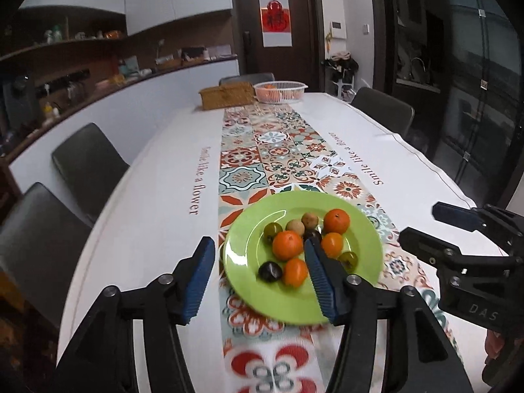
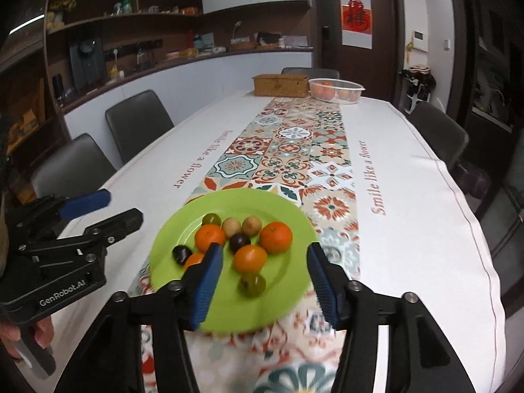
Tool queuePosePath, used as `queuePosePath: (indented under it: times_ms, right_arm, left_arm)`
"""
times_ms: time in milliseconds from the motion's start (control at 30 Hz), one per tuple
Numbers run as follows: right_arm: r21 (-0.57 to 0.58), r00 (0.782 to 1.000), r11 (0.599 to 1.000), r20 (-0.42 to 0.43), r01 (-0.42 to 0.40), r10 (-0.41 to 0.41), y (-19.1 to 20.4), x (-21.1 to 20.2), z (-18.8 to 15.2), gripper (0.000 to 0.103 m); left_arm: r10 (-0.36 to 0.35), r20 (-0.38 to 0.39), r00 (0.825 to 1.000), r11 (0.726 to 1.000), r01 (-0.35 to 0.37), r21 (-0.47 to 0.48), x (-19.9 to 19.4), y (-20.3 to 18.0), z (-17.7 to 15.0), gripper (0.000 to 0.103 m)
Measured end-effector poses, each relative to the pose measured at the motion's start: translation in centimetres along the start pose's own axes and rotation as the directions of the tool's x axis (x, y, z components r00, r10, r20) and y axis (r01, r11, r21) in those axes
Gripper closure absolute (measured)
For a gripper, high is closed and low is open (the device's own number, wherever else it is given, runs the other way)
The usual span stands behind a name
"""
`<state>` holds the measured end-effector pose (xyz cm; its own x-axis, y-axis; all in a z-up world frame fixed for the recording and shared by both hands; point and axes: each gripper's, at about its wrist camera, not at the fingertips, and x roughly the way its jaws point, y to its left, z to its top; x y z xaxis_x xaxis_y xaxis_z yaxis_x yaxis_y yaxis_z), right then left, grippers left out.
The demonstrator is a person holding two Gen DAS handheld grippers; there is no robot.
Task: Organize fruits
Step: 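Open both tools to release the fruits on the plate and withdraw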
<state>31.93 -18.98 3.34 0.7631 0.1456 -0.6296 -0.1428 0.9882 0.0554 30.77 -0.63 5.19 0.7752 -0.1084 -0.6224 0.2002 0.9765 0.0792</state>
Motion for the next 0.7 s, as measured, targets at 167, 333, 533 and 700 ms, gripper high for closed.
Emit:
queuePosePath:
  times_ms: [167,333,533,700]
  right_arm:
    - [-0.003,0.999,1.0,0.039,0.029,-0.028,0.3,-4.1,-2.1,0.034]
    - [0.004,0.996,1.0,0.079,0.027,-0.027,0.3,-8.1,-4.0,0.027]
    - [0.013,0.993,0.999,0.102,0.049,-0.05,0.4,-12.0,-6.2,0.022]
    - [0.02,0.99,0.998,0.123,0.061,-0.063,0.5,-14.8,-8.2,0.022]
  left_arm:
    - [0.012,0.037,0.999,1.0,-0.011,-0.019,-4.2,-0.9,-1.9,0.031]
    - [0.009,0.049,0.999,1.0,-0.008,-0.031,-7.4,-2.0,-3.8,0.025]
    - [0.017,0.079,0.997,0.998,-0.013,-0.054,-11.0,-2.9,-5.8,0.016]
    - [0.021,0.092,0.996,0.998,-0.016,-0.056,-13.3,-3.6,-7.3,0.012]
